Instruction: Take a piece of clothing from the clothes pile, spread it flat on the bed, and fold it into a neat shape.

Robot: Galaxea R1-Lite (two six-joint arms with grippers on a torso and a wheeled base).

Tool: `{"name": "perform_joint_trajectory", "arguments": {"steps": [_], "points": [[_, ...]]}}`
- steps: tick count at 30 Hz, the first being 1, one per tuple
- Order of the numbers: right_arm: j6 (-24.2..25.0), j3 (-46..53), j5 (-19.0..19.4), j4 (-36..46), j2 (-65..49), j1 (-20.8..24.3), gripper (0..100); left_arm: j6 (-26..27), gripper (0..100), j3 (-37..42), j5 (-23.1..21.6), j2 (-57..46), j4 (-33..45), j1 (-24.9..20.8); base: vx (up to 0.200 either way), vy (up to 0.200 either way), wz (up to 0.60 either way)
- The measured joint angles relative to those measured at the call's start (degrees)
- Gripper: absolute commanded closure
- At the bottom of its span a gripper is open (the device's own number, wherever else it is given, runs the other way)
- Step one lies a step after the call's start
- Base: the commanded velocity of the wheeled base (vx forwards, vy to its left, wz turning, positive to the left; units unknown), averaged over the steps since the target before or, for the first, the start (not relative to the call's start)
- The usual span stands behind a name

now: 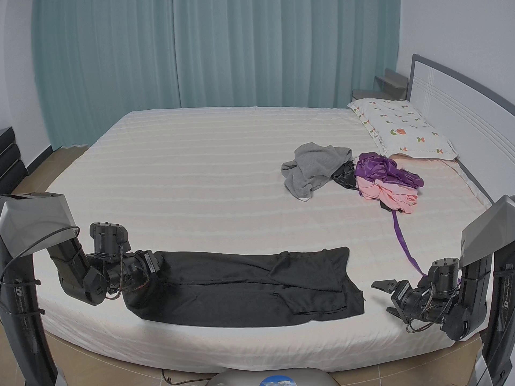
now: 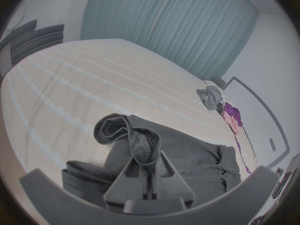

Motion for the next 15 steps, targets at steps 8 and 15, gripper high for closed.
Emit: {"name": "perform_joint_trajectory", "arguments": {"steps": [8,15], "points": [[0.00,0.00,-0.02,0.00,0.00,0.01,0,-0.16,100,-0.55,1.84,-2.07,0.77,-3.50,0.000,-0.200,0.00],[-0.02,0.00,-0.02,0.00,0.00,0.01,0,-0.28,100,-2.89,5.51,-3.39,5.36,-6.94,0.000,-0.200,0.00]]}}
